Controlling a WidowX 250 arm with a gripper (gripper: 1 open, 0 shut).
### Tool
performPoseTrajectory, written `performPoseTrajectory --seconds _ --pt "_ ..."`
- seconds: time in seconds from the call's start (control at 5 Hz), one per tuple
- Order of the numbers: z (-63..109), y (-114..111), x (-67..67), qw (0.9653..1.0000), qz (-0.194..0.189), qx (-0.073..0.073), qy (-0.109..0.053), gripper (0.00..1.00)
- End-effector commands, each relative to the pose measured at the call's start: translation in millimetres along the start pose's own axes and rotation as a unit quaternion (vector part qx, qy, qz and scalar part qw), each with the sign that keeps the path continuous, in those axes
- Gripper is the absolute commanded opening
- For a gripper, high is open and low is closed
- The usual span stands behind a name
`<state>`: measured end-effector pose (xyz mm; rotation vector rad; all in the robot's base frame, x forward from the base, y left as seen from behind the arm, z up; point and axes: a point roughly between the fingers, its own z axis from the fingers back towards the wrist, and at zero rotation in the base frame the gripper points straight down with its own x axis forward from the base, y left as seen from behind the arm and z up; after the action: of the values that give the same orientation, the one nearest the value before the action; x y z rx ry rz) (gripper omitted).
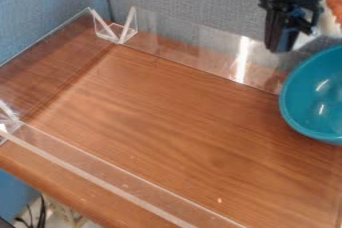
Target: Put the mushroom in the blue bowl
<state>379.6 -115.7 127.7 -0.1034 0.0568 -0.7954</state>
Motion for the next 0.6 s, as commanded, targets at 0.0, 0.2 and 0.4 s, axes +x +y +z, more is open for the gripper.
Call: performPoseTrajectory --seconds 0.0,0.2,0.4 --pt "8.9 -6.0 23.0 0.9991 -0.016 0.017 -0.036 0.00" --pt "16.5 -7.8 20.4 0.9986 -0.020 0.023 -0.044 0.00" --pt "24.0 -9.8 17.6 0.9979 -0.024 0.030 -0.052 0.00"
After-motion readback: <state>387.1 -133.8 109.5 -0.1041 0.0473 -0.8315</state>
